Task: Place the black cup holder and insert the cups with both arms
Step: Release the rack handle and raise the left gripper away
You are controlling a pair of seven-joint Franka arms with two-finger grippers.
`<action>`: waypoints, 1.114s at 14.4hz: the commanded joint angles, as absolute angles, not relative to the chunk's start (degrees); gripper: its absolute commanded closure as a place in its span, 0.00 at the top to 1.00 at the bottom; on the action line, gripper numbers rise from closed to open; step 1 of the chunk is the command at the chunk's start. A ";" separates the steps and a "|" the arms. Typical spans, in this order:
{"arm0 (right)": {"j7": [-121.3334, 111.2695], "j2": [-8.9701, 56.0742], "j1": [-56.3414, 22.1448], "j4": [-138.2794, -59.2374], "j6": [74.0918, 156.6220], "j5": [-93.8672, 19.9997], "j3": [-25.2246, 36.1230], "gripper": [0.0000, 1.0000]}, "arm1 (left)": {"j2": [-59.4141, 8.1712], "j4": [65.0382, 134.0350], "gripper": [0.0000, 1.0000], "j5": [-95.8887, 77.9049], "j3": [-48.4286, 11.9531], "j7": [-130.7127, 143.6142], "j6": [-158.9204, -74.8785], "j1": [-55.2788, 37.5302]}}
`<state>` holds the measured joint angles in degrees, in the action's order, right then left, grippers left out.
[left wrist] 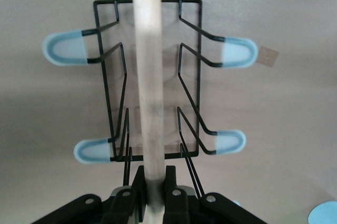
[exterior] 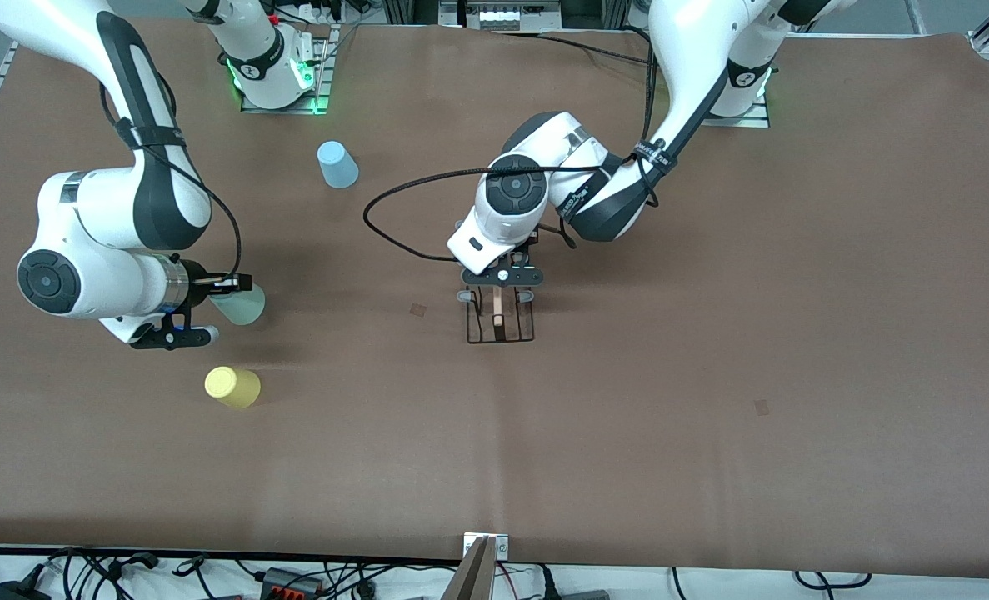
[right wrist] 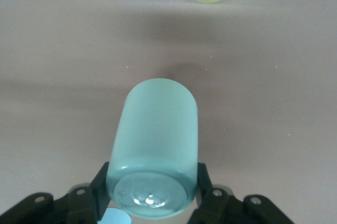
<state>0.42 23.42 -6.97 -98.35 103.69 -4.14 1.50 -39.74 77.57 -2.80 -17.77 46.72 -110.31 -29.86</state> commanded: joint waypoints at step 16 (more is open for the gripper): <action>1.41 23.29 -9.48 -92.02 94.13 -5.01 1.41 0.15 | -21.46 75.76 1.00 -1.85 -16.08 24.52 -82.72 -5.90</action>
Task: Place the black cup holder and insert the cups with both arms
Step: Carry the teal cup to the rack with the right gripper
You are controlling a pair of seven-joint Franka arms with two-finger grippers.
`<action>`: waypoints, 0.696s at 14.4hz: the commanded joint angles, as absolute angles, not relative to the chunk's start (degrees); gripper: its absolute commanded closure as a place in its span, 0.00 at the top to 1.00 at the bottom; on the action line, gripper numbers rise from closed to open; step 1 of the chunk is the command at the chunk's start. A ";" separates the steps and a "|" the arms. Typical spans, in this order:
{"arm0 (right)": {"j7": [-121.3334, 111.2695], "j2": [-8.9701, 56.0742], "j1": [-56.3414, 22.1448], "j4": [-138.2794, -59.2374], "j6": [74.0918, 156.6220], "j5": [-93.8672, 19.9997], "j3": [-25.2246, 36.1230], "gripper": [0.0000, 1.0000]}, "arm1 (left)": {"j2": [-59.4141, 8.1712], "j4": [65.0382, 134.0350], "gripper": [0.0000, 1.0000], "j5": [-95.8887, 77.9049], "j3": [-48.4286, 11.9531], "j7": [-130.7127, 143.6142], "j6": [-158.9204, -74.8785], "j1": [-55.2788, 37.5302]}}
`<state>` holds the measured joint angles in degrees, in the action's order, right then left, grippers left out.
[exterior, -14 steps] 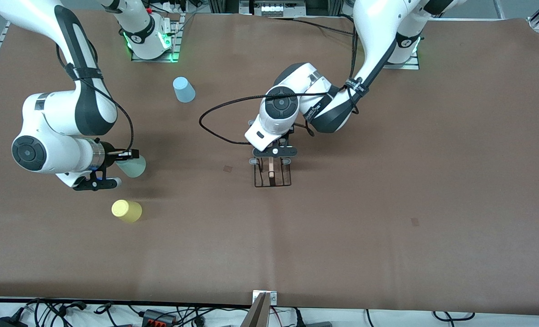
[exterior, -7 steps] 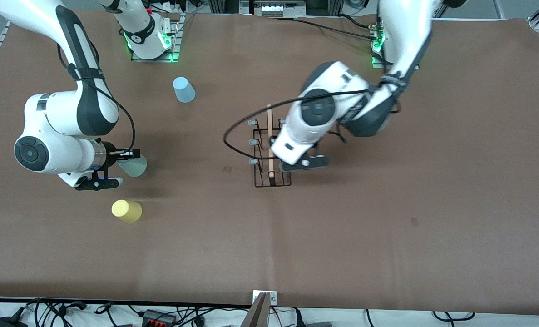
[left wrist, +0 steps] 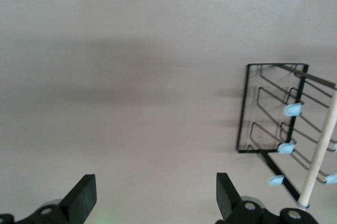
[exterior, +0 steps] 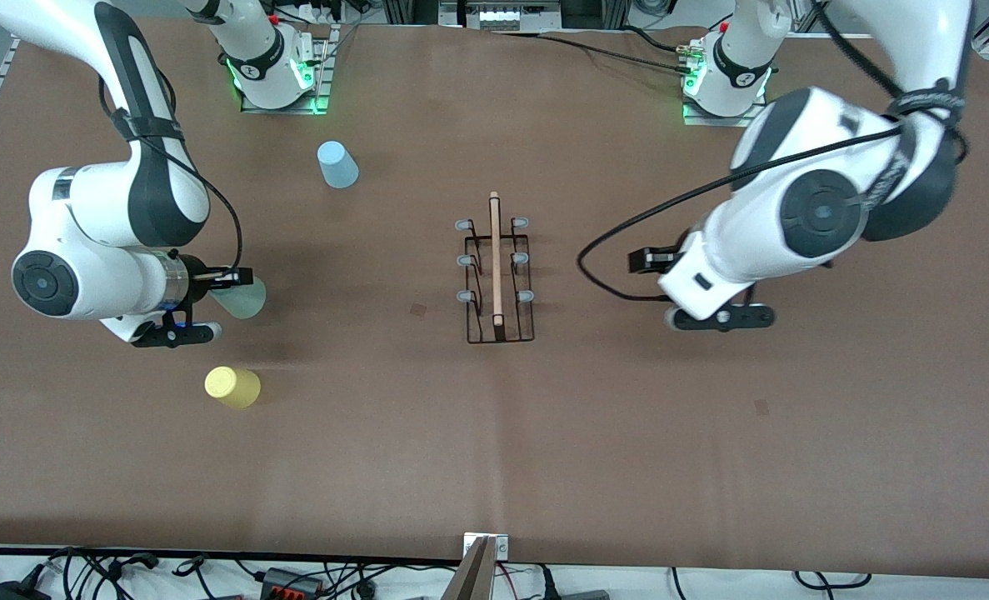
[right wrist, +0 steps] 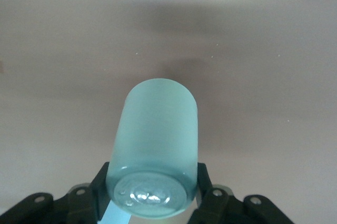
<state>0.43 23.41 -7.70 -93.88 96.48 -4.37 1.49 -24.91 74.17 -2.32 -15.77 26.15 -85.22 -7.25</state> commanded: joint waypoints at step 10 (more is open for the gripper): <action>14.83 23.12 -29.25 -87.46 94.04 -14.32 0.97 0.15 | -18.90 75.85 1.00 -0.53 -17.57 18.81 -77.79 -3.16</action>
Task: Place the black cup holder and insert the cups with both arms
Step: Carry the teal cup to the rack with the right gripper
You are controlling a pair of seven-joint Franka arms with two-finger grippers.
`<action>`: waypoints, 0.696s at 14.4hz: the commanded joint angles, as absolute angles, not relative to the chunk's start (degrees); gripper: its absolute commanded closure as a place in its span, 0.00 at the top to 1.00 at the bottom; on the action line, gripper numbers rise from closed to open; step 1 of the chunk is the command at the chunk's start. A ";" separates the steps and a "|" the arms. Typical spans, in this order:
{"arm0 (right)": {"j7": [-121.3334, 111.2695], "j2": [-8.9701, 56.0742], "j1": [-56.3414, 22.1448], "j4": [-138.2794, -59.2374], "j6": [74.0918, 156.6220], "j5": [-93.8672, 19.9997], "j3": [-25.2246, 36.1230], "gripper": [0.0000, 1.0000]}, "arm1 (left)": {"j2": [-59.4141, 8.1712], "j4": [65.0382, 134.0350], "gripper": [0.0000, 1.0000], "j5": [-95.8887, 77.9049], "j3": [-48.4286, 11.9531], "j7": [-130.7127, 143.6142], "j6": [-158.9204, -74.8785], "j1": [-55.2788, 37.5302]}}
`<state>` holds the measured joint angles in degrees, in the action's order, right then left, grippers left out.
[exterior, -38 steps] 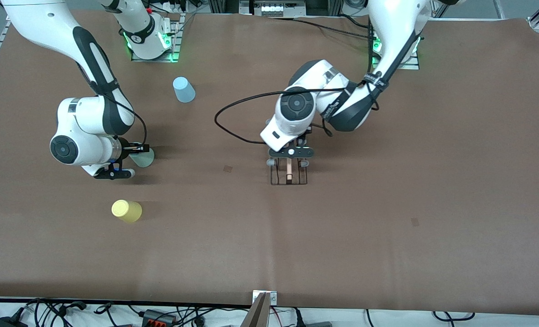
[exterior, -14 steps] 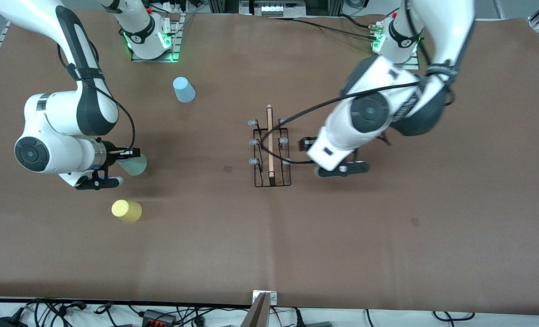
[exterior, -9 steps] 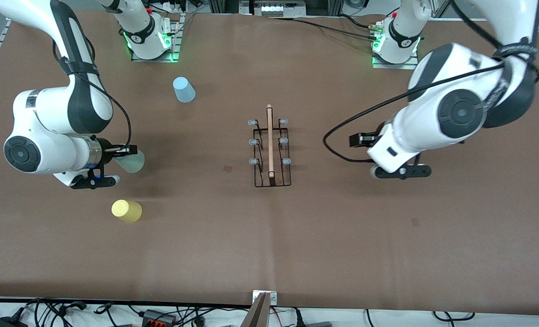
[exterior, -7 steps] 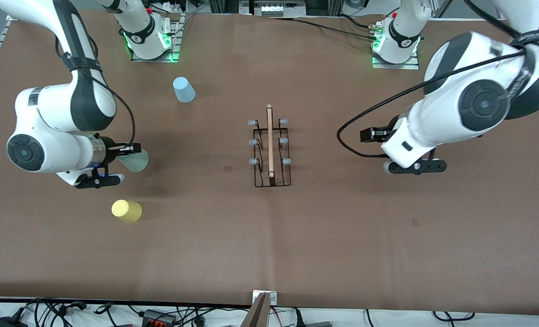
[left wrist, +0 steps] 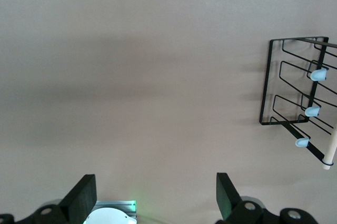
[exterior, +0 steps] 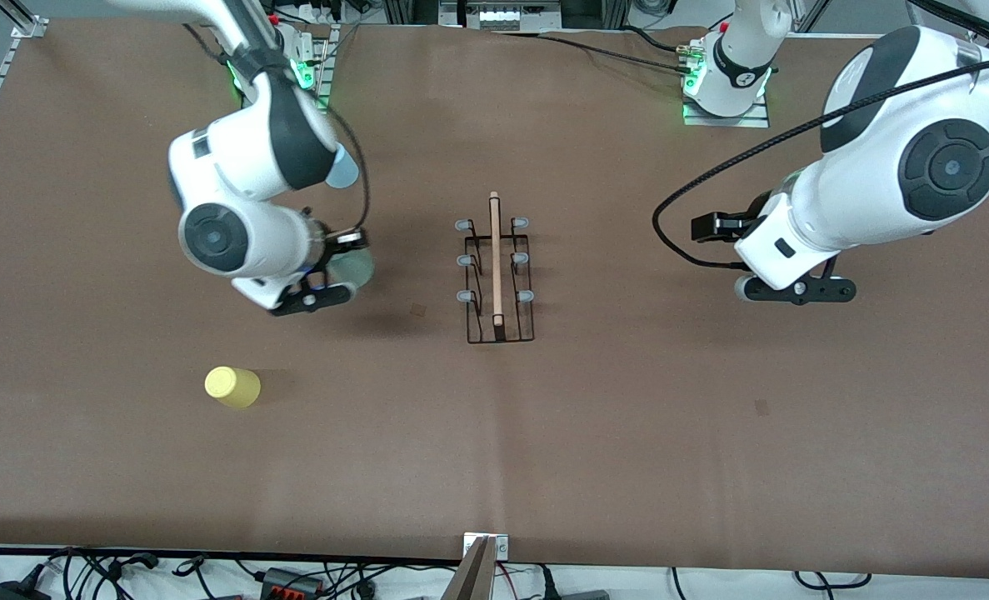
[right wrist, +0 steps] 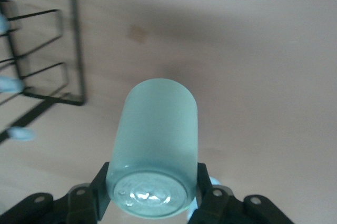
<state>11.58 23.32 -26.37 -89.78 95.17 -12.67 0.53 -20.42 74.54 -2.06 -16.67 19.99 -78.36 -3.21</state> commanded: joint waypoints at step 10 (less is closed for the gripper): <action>22.59 26.10 -37.09 -86.04 96.76 -17.58 0.88 0.15 | -18.90 74.62 1.00 0.35 -16.96 18.98 -77.87 1.67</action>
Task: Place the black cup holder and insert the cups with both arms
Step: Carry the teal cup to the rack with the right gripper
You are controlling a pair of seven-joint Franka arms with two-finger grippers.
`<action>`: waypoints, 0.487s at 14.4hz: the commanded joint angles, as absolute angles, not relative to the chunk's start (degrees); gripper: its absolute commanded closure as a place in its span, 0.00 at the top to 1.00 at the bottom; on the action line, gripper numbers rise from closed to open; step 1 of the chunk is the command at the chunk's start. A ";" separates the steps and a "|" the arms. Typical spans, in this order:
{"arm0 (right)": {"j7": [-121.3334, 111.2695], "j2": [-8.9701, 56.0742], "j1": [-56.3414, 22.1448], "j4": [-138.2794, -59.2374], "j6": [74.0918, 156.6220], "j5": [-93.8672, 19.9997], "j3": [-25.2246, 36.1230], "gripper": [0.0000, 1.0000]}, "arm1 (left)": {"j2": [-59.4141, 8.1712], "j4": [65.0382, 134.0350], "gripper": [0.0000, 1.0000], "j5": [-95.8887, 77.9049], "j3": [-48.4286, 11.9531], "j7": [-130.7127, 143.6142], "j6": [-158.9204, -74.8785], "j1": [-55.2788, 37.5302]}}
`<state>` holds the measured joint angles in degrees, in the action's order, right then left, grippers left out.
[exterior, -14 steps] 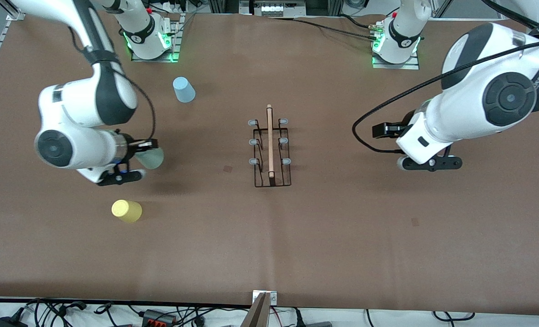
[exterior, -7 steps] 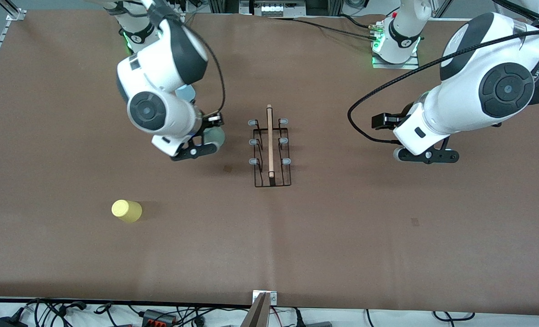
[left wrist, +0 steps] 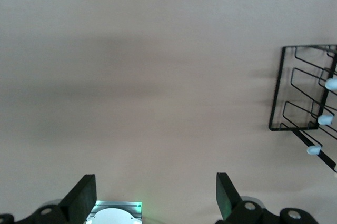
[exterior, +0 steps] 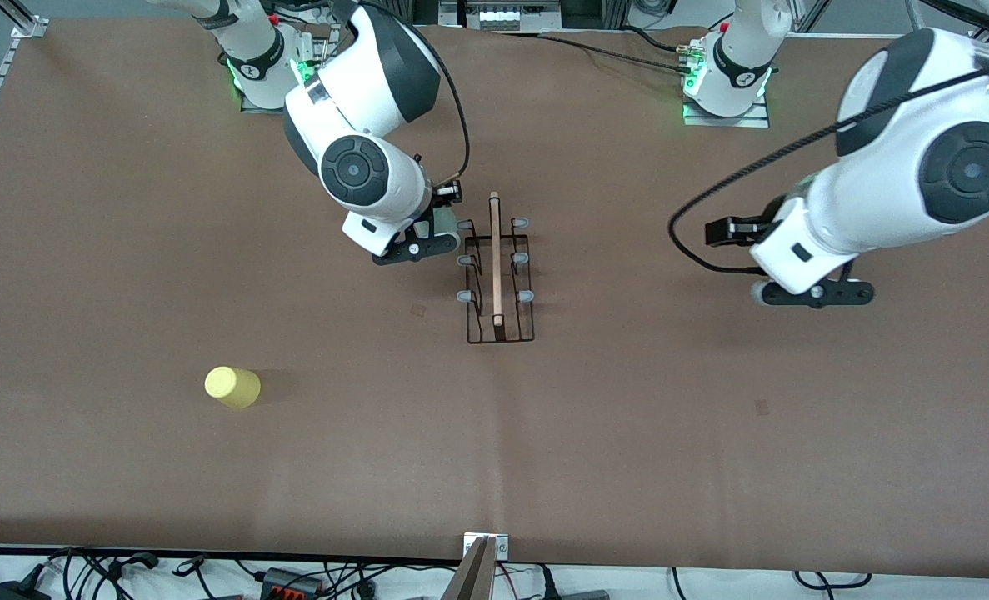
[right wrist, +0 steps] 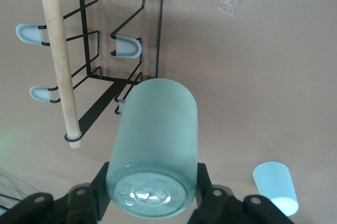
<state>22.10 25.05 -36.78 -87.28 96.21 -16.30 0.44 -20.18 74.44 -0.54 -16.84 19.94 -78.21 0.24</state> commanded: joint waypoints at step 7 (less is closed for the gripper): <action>22.67 27.77 -39.20 -86.04 99.23 -19.06 0.88 0.15 | -3.64 97.24 1.00 3.69 -15.91 18.63 -94.61 5.62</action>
